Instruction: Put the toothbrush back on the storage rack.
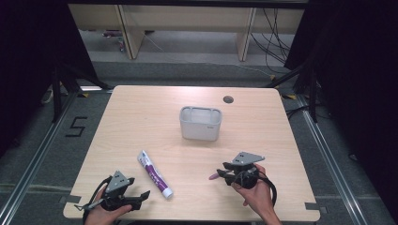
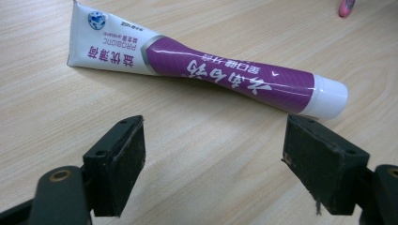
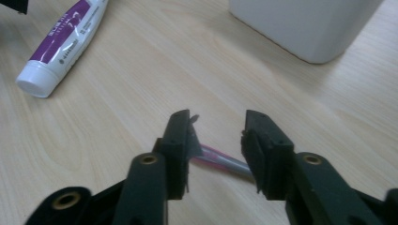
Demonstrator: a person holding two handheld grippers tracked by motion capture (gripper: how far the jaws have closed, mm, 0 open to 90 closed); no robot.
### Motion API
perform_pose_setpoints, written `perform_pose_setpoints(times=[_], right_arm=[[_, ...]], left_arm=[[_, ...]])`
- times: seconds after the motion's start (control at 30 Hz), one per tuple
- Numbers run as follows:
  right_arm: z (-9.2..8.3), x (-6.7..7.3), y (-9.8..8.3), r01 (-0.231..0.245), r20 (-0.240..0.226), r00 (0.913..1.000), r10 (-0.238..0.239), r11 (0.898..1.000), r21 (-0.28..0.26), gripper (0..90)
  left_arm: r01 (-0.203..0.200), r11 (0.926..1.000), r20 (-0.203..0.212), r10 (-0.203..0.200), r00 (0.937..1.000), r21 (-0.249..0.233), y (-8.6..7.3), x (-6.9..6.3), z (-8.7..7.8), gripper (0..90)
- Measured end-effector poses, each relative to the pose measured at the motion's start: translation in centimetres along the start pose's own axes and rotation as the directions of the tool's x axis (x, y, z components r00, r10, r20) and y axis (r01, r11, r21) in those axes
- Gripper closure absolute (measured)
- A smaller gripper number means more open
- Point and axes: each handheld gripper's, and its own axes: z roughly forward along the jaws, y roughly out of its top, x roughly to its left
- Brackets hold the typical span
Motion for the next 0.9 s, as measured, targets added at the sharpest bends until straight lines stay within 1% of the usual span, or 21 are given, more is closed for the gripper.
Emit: perform_pose_setpoints(times=[0.03,0.07,0.1,0.13,0.17,0.27,0.3,0.33,0.37,0.47,0.5,0.53,0.57,0.6,0.63,0.67,0.7,0.77,0.8,0.83,0.9], right_arm=[[0.4,0.1,0.2,0.012,-0.002,0.9999,-0.012,1.0,0.0,71.1],[0.4,0.1,0.2,0.012,-0.002,0.9999,-0.012,1.0,0.0,71.1],[0.7,0.3,0.3,0.013,-0.001,0.9999,-0.013,1.0,0.006,75.5],[0.7,0.3,0.3,0.013,-0.001,0.9999,-0.013,1.0,0.006,75.5],[1.0,0.4,0.5,0.034,-0.009,0.9994,-0.034,0.999,0.011,79.2],[1.3,0.6,0.7,0.048,-0.018,0.9987,-0.047,0.999,0.024,80.3],[1.8,0.7,0.8,0.073,-0.005,0.9973,-0.073,0.997,0.029,82.4],[1.9,0.9,0.8,0.059,-0.005,0.9983,-0.059,0.997,0.04,83.4],[2.1,0.8,0.8,0.085,-0.009,0.9964,-0.085,0.996,0.038,85.1],[2.4,0.9,0.9,0.091,-0.014,0.9958,-0.09,0.995,0.051,87.1],[2.7,0.9,0.9,0.104,-0.008,0.9946,-0.103,0.993,0.06,88.4],[2.9,0.9,0.9,0.094,-0.001,0.9956,-0.094,0.993,0.074,89.0],[3.1,0.8,0.9,0.102,0.005,0.9947,-0.102,0.992,0.071,89.6],[3.3,0.7,0.9,0.105,0.0,0.9944,-0.106,0.991,0.083,89.8],[3.4,0.8,0.9,0.086,0.005,0.9962,-0.087,0.992,0.091,90.0],[3.6,0.7,0.9,0.099,0.001,0.995,-0.1,0.991,0.095,90.0],[3.9,0.8,0.8,0.092,0.001,0.9957,-0.093,0.992,0.086,90.0],[4.0,0.8,0.9,0.105,-0.012,0.9944,-0.105,0.989,0.107,90.0],[4.0,0.9,0.9,0.104,-0.003,0.9946,-0.104,0.988,0.112,90.0],[4.2,1.1,0.8,0.086,-0.003,0.9963,-0.086,0.991,0.105,90.0],[4.4,0.9,0.8,0.094,0.0,0.9955,-0.095,0.989,0.111,90.0]], left_arm=[[-0.002,1.0,0.003,0.002,1.0,0.0,0.0,0.0,0.0,21.1],[-0.002,1.0,0.003,0.002,1.0,0.0,0.0,0.0,0.0,21.1],[-0.005,1.0,0.004,0.005,1.0,0.001,0.0,0.0,0.0,21.1],[-0.005,1.0,0.004,0.005,1.0,0.001,0.0,0.0,0.0,21.1],[0.0,1.0,-0.001,0.0,1.0,-0.002,0.0,0.0,0.0,21.1],[-0.002,1.0,0.0,0.002,1.0,0.0,0.0,0.0,0.0,21.1],[-0.011,0.9999,0.005,0.011,0.9999,0.005,0.0,0.0,0.0,21.1],[-0.009,1.0,0.004,0.009,1.0,0.005,0.0,0.0,0.0,21.1],[-0.005,1.0,0.004,0.005,1.0,0.003,0.0,0.0,0.0,21.1],[-0.005,1.0,0.003,0.005,1.0,0.001,0.0,0.0,0.0,21.1],[-0.008,1.0,0.003,0.008,1.0,0.005,0.0,0.0,0.0,21.1],[0.009,0.9999,0.004,-0.009,1.0,-0.011,0.0,-0.1,0.1,21.1],[-0.012,0.9999,0.006,0.012,0.9999,0.002,0.0,0.0,0.0,21.1],[-0.014,0.9999,0.007,0.014,0.9999,0.007,0.0,0.0,-0.1,21.1],[-0.016,0.9998,0.008,0.016,0.9998,0.009,0.0,0.0,-0.1,21.1],[-0.014,0.9999,0.007,0.014,0.9999,0.005,0.0,0.0,0.0,21.1],[-0.01,0.9999,0.006,0.01,0.9999,0.004,0.0,0.0,0.0,21.1],[-0.01,0.9999,0.007,0.01,0.9999,0.007,0.0,0.0,0.0,21.1],[-0.01,0.9999,0.007,0.01,0.9999,0.007,0.0,0.0,0.0,21.1],[-0.01,0.9999,0.007,0.009,0.9999,0.007,0.0,0.0,0.0,21.1],[-0.008,1.0,0.007,0.008,0.9999,0.003,0.0,0.0,0.0,21.1]])
